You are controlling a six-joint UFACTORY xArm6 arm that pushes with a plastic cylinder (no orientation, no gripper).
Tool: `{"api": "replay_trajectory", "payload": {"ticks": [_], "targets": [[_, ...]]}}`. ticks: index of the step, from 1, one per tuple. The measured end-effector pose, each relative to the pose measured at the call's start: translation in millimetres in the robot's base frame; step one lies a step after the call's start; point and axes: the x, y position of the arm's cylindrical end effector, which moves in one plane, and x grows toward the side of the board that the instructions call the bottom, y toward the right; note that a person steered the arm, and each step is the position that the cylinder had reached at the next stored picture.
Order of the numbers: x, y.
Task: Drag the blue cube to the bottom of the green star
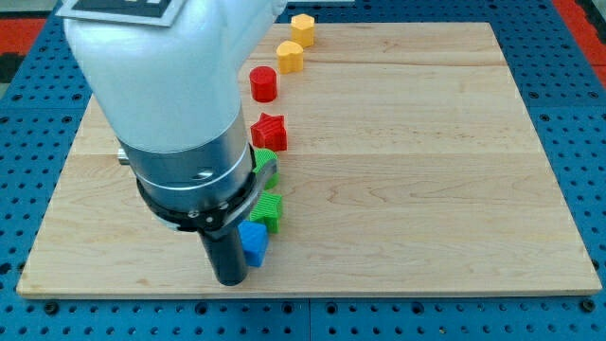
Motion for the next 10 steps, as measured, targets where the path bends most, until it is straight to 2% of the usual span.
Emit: {"api": "replay_trajectory", "payload": {"ticks": [10], "targets": [[-41.2, 14.5]]}}
